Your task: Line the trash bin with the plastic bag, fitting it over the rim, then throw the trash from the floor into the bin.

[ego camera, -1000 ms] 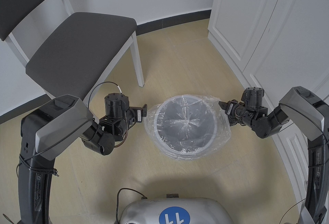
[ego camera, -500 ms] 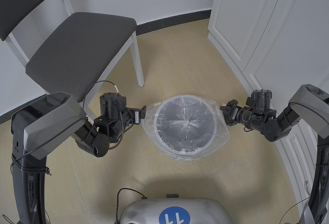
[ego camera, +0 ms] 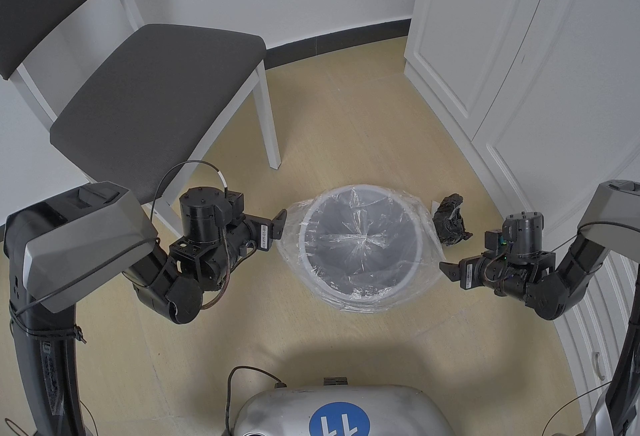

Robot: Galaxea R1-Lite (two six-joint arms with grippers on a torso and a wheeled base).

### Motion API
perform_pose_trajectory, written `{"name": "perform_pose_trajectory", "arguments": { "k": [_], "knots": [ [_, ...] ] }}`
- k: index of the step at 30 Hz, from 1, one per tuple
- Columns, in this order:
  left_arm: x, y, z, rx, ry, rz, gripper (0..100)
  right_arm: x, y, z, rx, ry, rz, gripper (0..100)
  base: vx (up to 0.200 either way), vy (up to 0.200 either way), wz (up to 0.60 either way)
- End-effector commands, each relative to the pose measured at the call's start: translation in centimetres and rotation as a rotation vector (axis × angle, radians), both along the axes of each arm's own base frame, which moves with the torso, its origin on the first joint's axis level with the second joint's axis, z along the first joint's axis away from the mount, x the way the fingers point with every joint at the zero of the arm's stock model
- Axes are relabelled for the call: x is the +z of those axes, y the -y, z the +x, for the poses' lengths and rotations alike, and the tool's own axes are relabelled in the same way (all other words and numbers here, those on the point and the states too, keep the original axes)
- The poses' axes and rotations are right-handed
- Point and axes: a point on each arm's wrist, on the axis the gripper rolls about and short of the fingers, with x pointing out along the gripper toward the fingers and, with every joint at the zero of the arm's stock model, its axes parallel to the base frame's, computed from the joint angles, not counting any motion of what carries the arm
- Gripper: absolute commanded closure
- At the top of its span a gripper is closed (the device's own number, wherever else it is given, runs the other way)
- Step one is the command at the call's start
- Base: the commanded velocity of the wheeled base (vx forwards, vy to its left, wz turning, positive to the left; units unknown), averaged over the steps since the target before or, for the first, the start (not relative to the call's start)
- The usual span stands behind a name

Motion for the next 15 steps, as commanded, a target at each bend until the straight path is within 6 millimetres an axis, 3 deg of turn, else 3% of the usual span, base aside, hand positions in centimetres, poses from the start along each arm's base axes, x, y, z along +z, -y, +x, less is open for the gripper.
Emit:
{"name": "perform_pose_trajectory", "arguments": {
  "k": [1,15],
  "knots": [
    [0.1,0.2,-0.9,-0.019,0.005,0.01,0,-2.9,-0.4,-0.8,0.005,-0.064,-0.035,0,0.0,0.0,0.0],
    [-0.2,0.3,-0.8,-0.022,0.025,0.003,0,-8.8,-2.2,3.1,0.018,0.043,0.018,0,0.0,0.0,0.0]
  ]
}}
